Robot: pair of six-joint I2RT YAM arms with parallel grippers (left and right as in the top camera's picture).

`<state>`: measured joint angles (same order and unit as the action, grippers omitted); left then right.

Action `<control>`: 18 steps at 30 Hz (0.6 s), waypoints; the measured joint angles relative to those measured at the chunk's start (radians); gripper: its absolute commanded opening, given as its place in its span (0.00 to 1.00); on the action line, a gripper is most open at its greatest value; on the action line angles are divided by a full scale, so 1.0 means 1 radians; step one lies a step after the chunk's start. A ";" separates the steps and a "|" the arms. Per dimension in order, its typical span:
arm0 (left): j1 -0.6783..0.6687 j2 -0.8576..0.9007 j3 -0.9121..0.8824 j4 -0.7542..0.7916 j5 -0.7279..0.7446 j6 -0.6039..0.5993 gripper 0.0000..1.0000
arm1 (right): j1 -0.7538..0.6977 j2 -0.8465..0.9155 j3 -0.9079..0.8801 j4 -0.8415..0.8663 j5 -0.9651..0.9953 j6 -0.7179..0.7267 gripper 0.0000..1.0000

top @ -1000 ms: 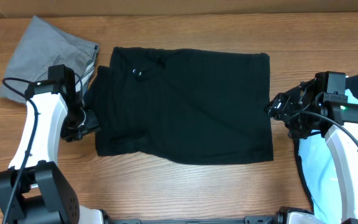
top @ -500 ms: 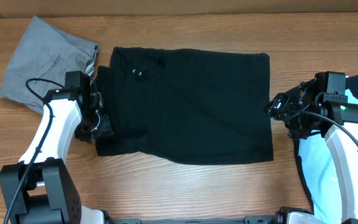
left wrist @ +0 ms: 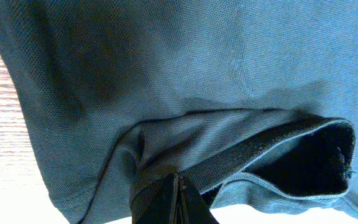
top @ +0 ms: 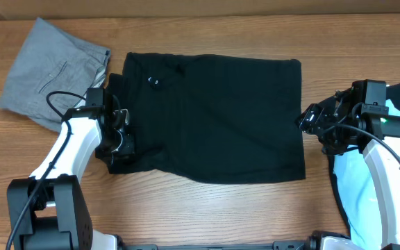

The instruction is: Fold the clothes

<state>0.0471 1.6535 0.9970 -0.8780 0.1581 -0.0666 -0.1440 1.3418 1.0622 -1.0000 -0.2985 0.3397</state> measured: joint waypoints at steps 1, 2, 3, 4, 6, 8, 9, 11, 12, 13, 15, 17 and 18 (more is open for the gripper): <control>0.000 0.000 0.000 0.000 0.000 0.000 0.04 | 0.000 0.000 0.000 0.000 0.000 0.000 0.85; 0.000 0.000 0.000 0.000 0.000 0.000 0.04 | 0.000 0.000 0.000 0.001 0.000 0.000 0.85; 0.000 0.000 0.000 -0.001 0.000 0.000 0.07 | 0.000 0.000 0.000 0.001 0.000 0.000 0.85; 0.000 0.000 0.000 -0.004 0.000 0.000 0.09 | 0.000 0.000 0.000 0.001 0.000 0.000 0.85; 0.000 0.000 0.006 -0.029 0.003 0.000 0.12 | 0.000 0.000 0.000 0.001 0.000 0.000 0.85; 0.000 0.000 0.029 -0.083 -0.002 0.006 0.26 | 0.000 0.000 0.000 0.000 0.000 0.000 0.85; 0.000 0.000 0.044 -0.108 -0.006 0.012 0.31 | 0.000 0.000 0.000 0.000 0.000 0.000 0.85; 0.000 0.000 0.088 -0.166 -0.029 0.016 0.42 | 0.000 0.000 0.000 0.001 0.000 0.000 0.85; 0.000 -0.002 0.103 -0.180 -0.040 0.014 0.43 | 0.000 0.000 0.000 0.000 0.000 0.000 0.85; 0.000 -0.005 0.113 -0.192 -0.051 0.013 0.43 | 0.000 0.000 0.000 0.000 0.000 0.000 0.85; 0.000 -0.010 0.122 -0.225 -0.070 0.015 0.41 | 0.000 0.000 0.000 0.000 0.000 0.000 0.85; 0.000 -0.011 0.122 -0.252 -0.082 0.014 0.38 | 0.000 0.000 0.000 0.000 0.000 0.000 0.85; 0.000 -0.011 0.122 -0.254 -0.086 0.014 0.36 | 0.000 0.000 0.000 0.000 0.000 0.000 0.85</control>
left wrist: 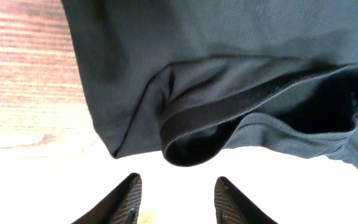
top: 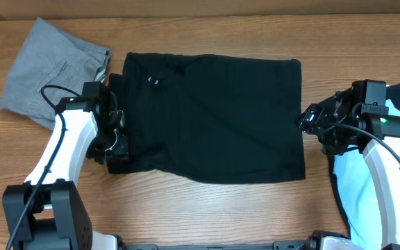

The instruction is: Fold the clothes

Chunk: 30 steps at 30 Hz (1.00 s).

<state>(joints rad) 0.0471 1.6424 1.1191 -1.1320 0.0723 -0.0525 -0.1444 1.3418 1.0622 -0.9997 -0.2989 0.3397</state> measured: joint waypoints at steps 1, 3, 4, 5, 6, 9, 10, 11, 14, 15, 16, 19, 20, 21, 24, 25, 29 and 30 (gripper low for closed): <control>0.000 0.000 -0.002 0.000 -0.002 0.000 0.33 | 0.000 0.000 0.000 0.000 0.000 0.000 0.85; 0.000 -0.001 -0.018 0.010 -0.006 -0.004 0.30 | 0.000 0.000 0.000 0.000 0.000 0.000 0.85; 0.000 -0.001 -0.031 0.015 -0.006 -0.004 0.26 | 0.000 0.000 0.000 0.000 0.000 0.000 0.86; 0.000 -0.001 -0.048 0.023 -0.008 -0.007 0.22 | 0.000 0.000 0.000 0.000 0.000 -0.001 0.86; 0.000 -0.001 -0.060 0.028 -0.009 -0.008 0.19 | 0.000 0.000 0.000 0.000 0.000 0.000 0.86; 0.000 -0.001 -0.090 0.043 -0.010 -0.016 0.17 | 0.000 0.000 0.000 0.002 0.000 0.000 0.86; 0.000 -0.001 -0.093 0.044 -0.010 -0.016 0.15 | 0.000 0.000 0.000 0.003 0.000 0.000 0.86; 0.000 -0.001 -0.094 0.047 -0.010 -0.018 0.13 | 0.000 0.000 0.000 0.003 0.000 0.000 0.85; 0.000 -0.001 -0.094 0.078 -0.010 -0.019 0.06 | 0.000 0.000 0.000 0.004 0.000 0.000 0.86; 0.000 -0.001 -0.094 0.090 -0.010 -0.019 0.04 | 0.000 0.000 0.000 0.003 0.000 -0.001 0.85; 0.000 -0.001 -0.094 0.102 -0.010 -0.020 0.04 | 0.000 0.000 0.000 0.003 0.000 0.000 0.85; 0.000 -0.001 -0.094 0.131 -0.008 -0.022 0.04 | 0.000 0.000 0.000 0.004 0.000 0.000 0.85; 0.000 -0.001 -0.094 0.135 -0.008 -0.022 0.04 | 0.000 0.000 0.000 0.003 0.000 0.000 0.86; 0.000 -0.001 -0.094 0.138 -0.005 -0.022 0.04 | 0.000 0.000 0.000 0.004 0.000 0.000 0.86; 0.000 -0.001 -0.094 0.154 -0.002 -0.022 0.12 | 0.000 0.000 0.000 0.003 0.000 0.000 0.85; 0.000 -0.001 -0.094 0.149 -0.002 -0.019 0.25 | 0.000 0.000 0.000 0.004 0.000 0.000 0.85; 0.000 -0.001 -0.094 0.122 -0.002 -0.021 0.38 | 0.000 0.000 0.000 0.004 0.000 0.000 0.85; 0.000 -0.001 -0.094 0.122 -0.003 -0.022 0.37 | 0.000 0.000 0.000 0.004 0.000 -0.001 0.85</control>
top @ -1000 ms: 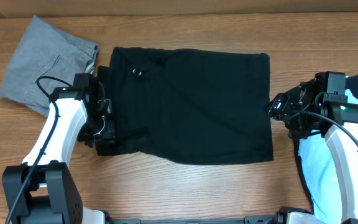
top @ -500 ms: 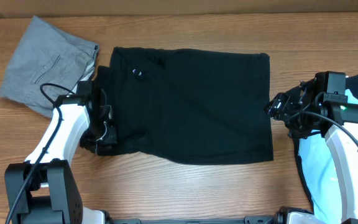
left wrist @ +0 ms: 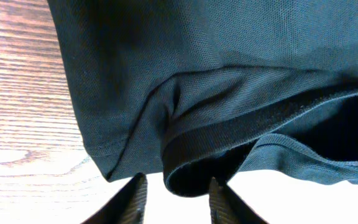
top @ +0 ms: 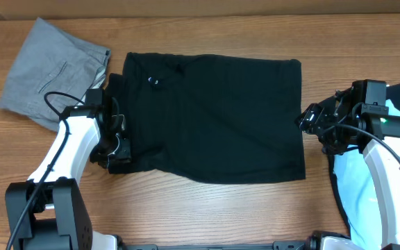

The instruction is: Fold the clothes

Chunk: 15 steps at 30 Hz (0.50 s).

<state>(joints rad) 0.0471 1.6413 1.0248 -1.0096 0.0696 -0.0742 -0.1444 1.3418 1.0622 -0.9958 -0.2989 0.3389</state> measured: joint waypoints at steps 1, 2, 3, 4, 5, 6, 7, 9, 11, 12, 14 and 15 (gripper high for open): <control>0.000 0.000 0.000 0.000 -0.001 0.000 0.33 | 0.000 0.000 0.000 0.000 0.000 0.001 0.85; 0.000 0.000 0.000 0.000 -0.003 0.000 0.30 | 0.000 0.000 0.000 0.000 0.000 0.000 0.85; 0.000 0.000 0.000 0.001 -0.005 0.002 0.29 | 0.000 0.000 0.000 0.000 0.000 0.000 0.85; 0.000 0.000 0.000 0.003 -0.007 0.002 0.26 | 0.000 0.000 0.000 0.000 0.000 0.000 0.85; 0.000 0.000 0.000 0.008 -0.008 0.002 0.24 | 0.000 0.000 0.000 0.000 0.000 0.000 0.85; 0.000 0.000 -0.001 0.019 -0.011 0.002 0.22 | 0.000 0.000 0.000 0.000 0.000 0.001 0.85; 0.000 0.000 -0.005 0.035 -0.013 0.002 0.22 | 0.000 0.000 0.000 0.000 0.000 0.001 0.85; 0.000 0.000 -0.020 0.060 -0.014 0.001 0.17 | 0.000 0.000 0.000 0.000 0.000 0.000 0.85; 0.000 0.000 -0.045 0.068 -0.014 0.000 0.13 | 0.000 0.000 0.000 0.000 0.000 0.001 0.85; 0.000 0.000 -0.056 0.068 -0.014 0.002 0.09 | 0.000 0.000 0.000 0.000 0.000 0.000 0.85; 0.000 0.000 -0.075 0.067 -0.014 0.003 0.04 | 0.000 0.000 0.000 0.000 0.000 0.001 0.85; 0.000 0.000 -0.077 0.064 -0.014 0.002 0.04 | 0.000 0.000 0.000 0.001 0.000 0.001 0.85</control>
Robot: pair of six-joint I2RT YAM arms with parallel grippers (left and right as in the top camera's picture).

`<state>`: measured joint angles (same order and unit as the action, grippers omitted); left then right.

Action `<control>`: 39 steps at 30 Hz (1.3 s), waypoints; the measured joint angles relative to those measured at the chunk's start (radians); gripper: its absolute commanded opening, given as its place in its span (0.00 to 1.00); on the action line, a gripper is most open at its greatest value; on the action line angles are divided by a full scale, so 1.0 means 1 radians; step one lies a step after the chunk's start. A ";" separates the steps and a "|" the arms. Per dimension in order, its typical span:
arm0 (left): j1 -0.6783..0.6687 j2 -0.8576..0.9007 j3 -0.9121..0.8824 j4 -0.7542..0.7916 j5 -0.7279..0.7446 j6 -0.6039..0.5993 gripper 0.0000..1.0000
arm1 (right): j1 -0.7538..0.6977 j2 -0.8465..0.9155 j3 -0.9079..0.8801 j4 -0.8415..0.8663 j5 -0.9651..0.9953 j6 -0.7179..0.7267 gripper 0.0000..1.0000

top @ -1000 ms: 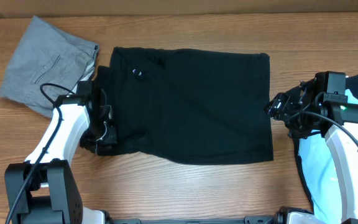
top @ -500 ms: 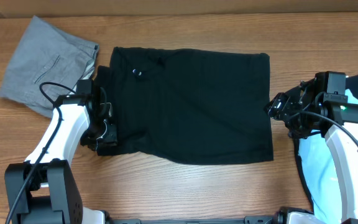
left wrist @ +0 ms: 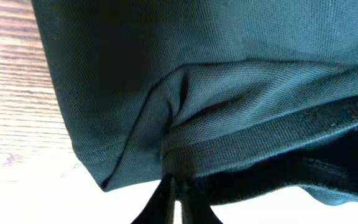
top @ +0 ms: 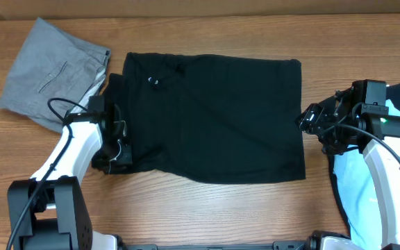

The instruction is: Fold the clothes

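Observation:
A black shirt [top: 214, 118] lies spread flat across the middle of the table. My left gripper [top: 115, 154] is at its lower left corner, shut on the ribbed sleeve cuff [left wrist: 241, 134]; in the left wrist view the gripper [left wrist: 178, 186] has its fingers pressed together on the cuff's edge. The cloth around the cuff bunches into a fold [left wrist: 166, 99]. My right gripper [top: 310, 119] hovers just off the shirt's right edge; its jaws do not show clearly.
A folded grey garment [top: 51, 73] lies at the back left, close to the shirt's collar side. A light blue and dark garment [top: 384, 173] lies at the right under the right arm. Bare wood table [top: 207, 208] runs along the front.
My left gripper was open with its fingers either side of the sleeve cuff; now it has shut on the cuff. The right arm and the shirt have not moved.
At first my left gripper was shut on the sleeve cuff. It then stood open and drawn back off the cuff, then open and close around it, and now it is shut on it again. The right arm stayed put.

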<state>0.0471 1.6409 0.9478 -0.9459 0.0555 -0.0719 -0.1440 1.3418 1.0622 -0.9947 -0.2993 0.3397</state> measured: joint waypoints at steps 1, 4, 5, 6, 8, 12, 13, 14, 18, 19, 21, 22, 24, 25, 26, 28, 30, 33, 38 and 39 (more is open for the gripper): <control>0.000 0.000 0.000 0.002 0.000 0.000 0.04 | 0.000 0.000 0.000 0.000 0.000 -0.001 0.85; 0.000 0.000 0.001 0.003 0.010 0.001 0.04 | 0.000 0.000 0.000 0.002 0.000 0.000 0.85; 0.000 0.000 0.002 0.003 0.016 0.001 0.04 | 0.000 0.000 0.000 0.001 0.000 0.000 0.85; 0.000 0.000 0.007 0.002 0.021 0.001 0.04 | 0.000 0.000 0.000 0.001 0.000 0.000 0.85; 0.000 0.000 0.022 0.000 0.027 0.001 0.04 | 0.000 0.000 0.000 0.001 0.000 0.000 0.85; 0.000 0.000 0.073 0.005 0.032 0.001 0.04 | 0.000 0.000 0.000 0.000 0.000 0.000 0.85; 0.000 0.000 0.081 0.010 0.035 0.001 0.04 | 0.000 0.000 0.000 0.000 0.000 0.000 0.85; 0.000 0.000 0.088 0.021 0.036 0.001 0.04 | 0.000 0.000 0.000 0.000 0.000 0.000 0.85; 0.000 0.000 0.093 0.061 0.039 0.001 0.04 | 0.000 0.000 0.000 0.000 0.000 0.000 0.85; 0.000 0.000 0.093 0.071 0.039 0.001 0.04 | 0.000 0.000 0.000 0.000 0.001 0.000 0.85; 0.000 0.000 0.093 0.090 0.039 0.001 0.04 | 0.000 0.000 0.000 0.000 0.000 0.000 0.85; 0.000 0.000 0.093 0.101 0.039 0.001 0.04 | 0.000 0.000 0.000 0.000 0.001 0.000 0.85; 0.000 0.000 0.093 0.126 0.039 0.001 0.05 | 0.000 0.000 0.000 0.000 0.001 0.000 0.85; 0.000 0.000 0.093 0.130 0.039 0.001 0.05 | 0.000 0.000 0.000 0.000 0.001 0.000 0.85; 0.000 0.000 0.093 0.134 0.039 0.001 0.07 | 0.000 0.000 0.000 0.000 0.001 0.000 0.85; 0.000 0.000 0.093 0.142 0.039 0.004 0.25 | 0.000 0.000 0.000 0.000 0.001 0.000 0.85; 0.000 0.000 0.093 0.148 0.040 0.005 0.39 | 0.000 0.000 0.000 0.000 0.001 0.000 0.85; 0.000 0.000 0.093 0.152 0.042 -0.001 0.43 | 0.000 0.000 0.000 0.000 0.000 0.000 0.85; 0.000 0.000 0.101 0.119 0.046 -0.001 0.33 | 0.000 0.000 0.000 -0.003 0.001 0.000 0.85; 0.000 0.000 0.113 0.090 0.051 0.002 0.30 | 0.000 0.000 0.000 -0.004 0.000 -0.001 0.85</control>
<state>0.0471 1.6409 1.0603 -0.8562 0.1070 -0.0696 -0.1440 1.3418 1.0622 -0.9985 -0.2989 0.3389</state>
